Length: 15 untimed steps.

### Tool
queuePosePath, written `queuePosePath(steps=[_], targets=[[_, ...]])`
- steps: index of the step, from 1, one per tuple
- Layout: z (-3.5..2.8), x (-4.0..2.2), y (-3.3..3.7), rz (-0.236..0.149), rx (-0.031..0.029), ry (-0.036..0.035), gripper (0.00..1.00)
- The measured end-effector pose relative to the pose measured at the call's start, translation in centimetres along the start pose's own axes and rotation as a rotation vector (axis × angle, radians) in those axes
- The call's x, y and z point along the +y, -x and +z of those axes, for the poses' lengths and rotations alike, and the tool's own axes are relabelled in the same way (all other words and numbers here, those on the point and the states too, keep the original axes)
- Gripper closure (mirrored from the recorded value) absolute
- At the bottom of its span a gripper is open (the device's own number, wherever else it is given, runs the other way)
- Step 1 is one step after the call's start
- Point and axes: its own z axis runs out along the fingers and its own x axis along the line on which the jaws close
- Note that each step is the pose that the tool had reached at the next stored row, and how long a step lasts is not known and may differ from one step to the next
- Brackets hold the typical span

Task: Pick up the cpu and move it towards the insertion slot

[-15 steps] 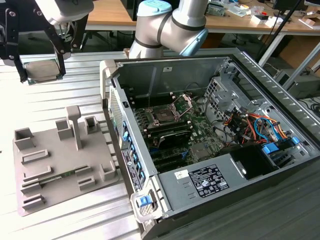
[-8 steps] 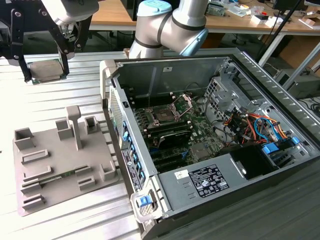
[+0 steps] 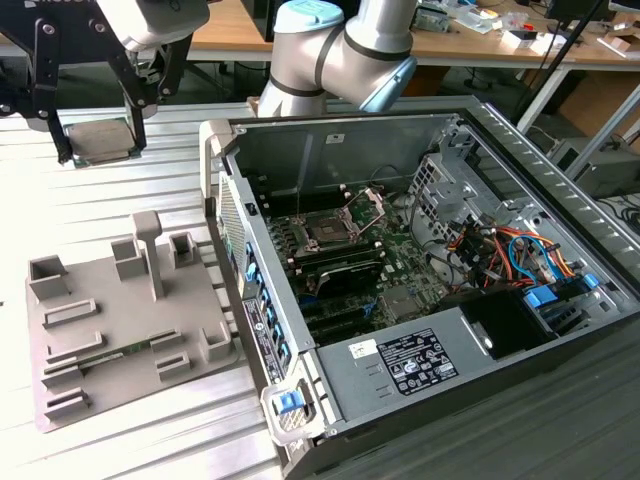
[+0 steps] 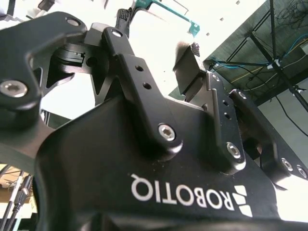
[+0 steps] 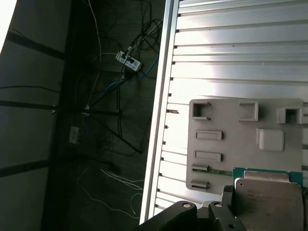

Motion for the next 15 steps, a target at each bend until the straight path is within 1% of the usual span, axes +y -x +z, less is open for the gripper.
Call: queuePosePath(steps=[5, 15], targets=[[0.01, -0.06, 0.35, 0.0, -0.0001, 0.0001, 0.45], [0.01, -0.13, 0.81, 0.0, -0.0001, 0.0, 0.45]])
